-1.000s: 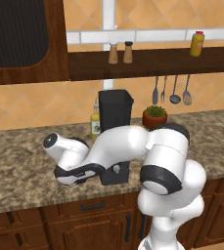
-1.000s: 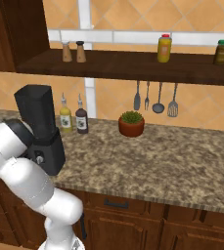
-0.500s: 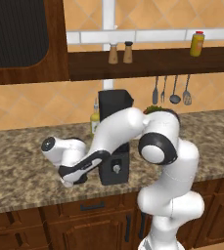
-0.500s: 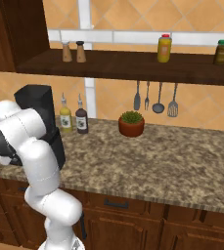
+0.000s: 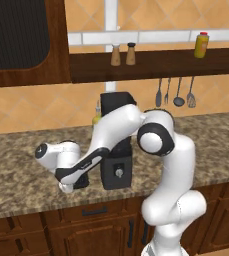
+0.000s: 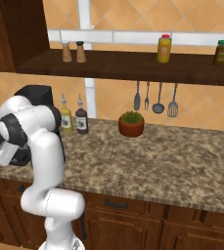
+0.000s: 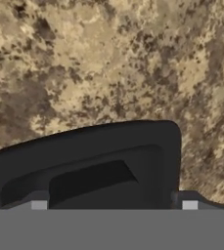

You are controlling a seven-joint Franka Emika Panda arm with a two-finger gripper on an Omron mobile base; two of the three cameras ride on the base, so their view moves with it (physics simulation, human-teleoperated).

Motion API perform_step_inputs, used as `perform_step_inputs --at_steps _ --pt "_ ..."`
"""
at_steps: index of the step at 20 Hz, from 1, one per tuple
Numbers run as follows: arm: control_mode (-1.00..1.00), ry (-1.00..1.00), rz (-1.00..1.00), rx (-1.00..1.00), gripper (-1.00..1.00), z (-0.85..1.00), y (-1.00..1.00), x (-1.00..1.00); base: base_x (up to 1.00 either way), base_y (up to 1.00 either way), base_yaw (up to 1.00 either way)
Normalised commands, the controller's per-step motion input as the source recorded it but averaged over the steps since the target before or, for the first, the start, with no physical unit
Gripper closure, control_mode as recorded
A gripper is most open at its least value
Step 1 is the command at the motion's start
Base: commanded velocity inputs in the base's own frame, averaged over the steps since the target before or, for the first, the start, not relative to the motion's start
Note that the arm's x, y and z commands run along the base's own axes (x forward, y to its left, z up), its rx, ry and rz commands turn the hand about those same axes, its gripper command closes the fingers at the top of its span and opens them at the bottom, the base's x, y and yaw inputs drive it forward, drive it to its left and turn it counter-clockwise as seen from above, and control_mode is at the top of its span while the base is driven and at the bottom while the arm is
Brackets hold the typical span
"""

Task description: Close the lid blender by securely placing the lid on top.

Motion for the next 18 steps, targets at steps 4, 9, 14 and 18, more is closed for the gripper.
perform_step_inputs --at_steps 4,9,14,18 --pt "-1.0 0.0 -0.02 0.01 1.0 -0.91 0.0 0.0 0.0 0.0 0.0" --pt "-1.0 0.0 0.0 0.03 1.0 -0.71 0.0 -0.02 0.0 0.0 0.0" --pt "-1.0 0.0 0.0 0.06 1.0 -0.49 -0.03 0.0 0.0 0.0 0.0" --pt "-1.0 0.01 0.0 0.0 1.0 -0.31 0.0 -0.01 0.0 0.0 0.0"
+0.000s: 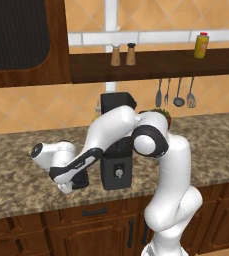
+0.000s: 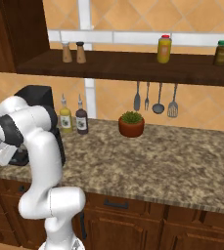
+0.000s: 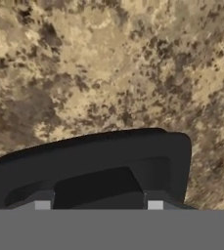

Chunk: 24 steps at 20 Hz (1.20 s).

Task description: Close the lid blender by securely placing the lid on top.

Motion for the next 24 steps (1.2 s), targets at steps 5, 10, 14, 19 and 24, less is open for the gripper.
perform_step_inputs --at_steps 5,10,14,19,24 --pt "-1.0 0.0 0.0 0.03 1.0 -0.19 -0.03 -0.03 0.0 0.0 0.0" --pt "-1.0 -0.01 0.02 0.04 1.0 0.02 -0.05 -0.17 0.0 0.0 0.0" --pt "-1.0 -0.01 -0.01 0.02 1.0 0.54 0.0 -0.04 0.0 0.0 0.0" --pt "-1.0 -0.15 0.0 0.0 1.0 0.95 0.0 -0.39 0.0 0.0 0.0" --pt "-1.0 -0.23 0.0 0.0 1.0 1.0 0.0 -0.56 0.0 0.0 0.0"
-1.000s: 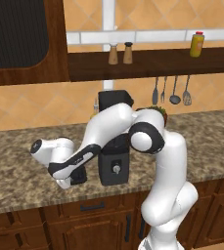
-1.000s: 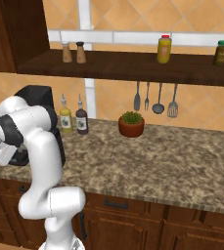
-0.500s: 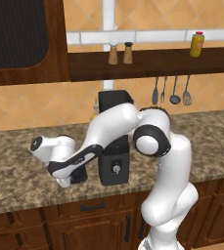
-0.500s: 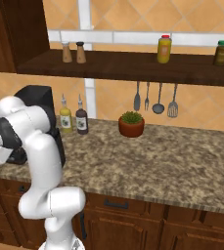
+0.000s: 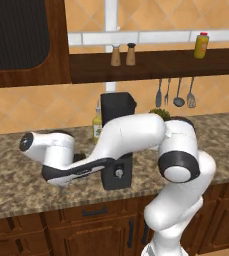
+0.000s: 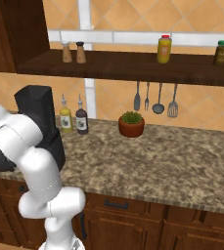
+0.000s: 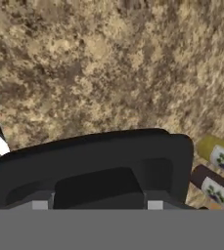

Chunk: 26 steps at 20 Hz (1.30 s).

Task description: Close the lid blender by securely placing the lid on top.

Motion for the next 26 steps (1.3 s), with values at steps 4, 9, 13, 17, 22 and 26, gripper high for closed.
perform_step_inputs --at_steps 4,9,13,17,22,26 --pt "-1.0 -0.17 0.0 0.01 1.0 1.0 0.0 -0.59 0.0 0.0 0.0" --pt "-1.0 -0.12 0.0 0.02 1.0 1.0 0.0 -0.13 0.0 0.0 0.0" --pt "-1.0 -0.05 -0.01 0.01 1.0 1.0 -0.06 0.0 0.0 0.0 0.0" --pt "-1.0 0.0 -0.02 0.0 1.0 1.0 -0.31 0.0 0.0 0.0 0.0" --pt "-1.0 0.0 -0.02 0.0 1.0 0.96 -0.44 0.0 0.0 0.0 0.0" --pt "-1.0 0.0 -0.05 0.0 1.0 0.75 -0.59 0.0 0.0 0.0 0.0"
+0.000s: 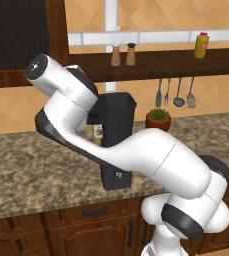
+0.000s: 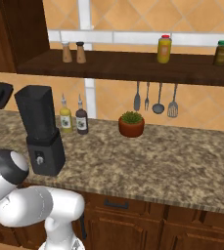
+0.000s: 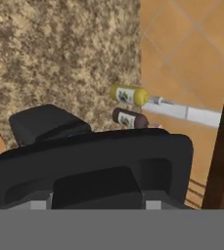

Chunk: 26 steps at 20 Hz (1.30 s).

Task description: Close the lid blender by securely placing the lid on top.

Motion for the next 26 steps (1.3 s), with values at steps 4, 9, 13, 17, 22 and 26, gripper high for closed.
perform_step_inputs --at_steps 4,9,13,17,22,26 --pt "-1.0 0.0 -0.03 0.0 1.0 0.53 -0.63 0.17 0.0 0.0 0.0" --pt "-1.0 0.0 0.0 0.01 1.0 0.1 -0.58 0.51 0.0 0.0 0.0" --pt "-1.0 0.06 0.0 0.0 1.0 0.0 -0.47 0.66 0.0 0.0 0.0" --pt "-1.0 0.15 0.0 0.0 1.0 0.0 -0.09 0.69 0.0 0.0 0.0" --pt "-1.0 0.15 0.0 0.0 1.0 -0.02 0.0 0.51 0.0 0.0 0.0" --pt "-1.0 0.08 0.0 0.0 1.0 -0.09 0.0 0.32 0.0 0.0 0.0"
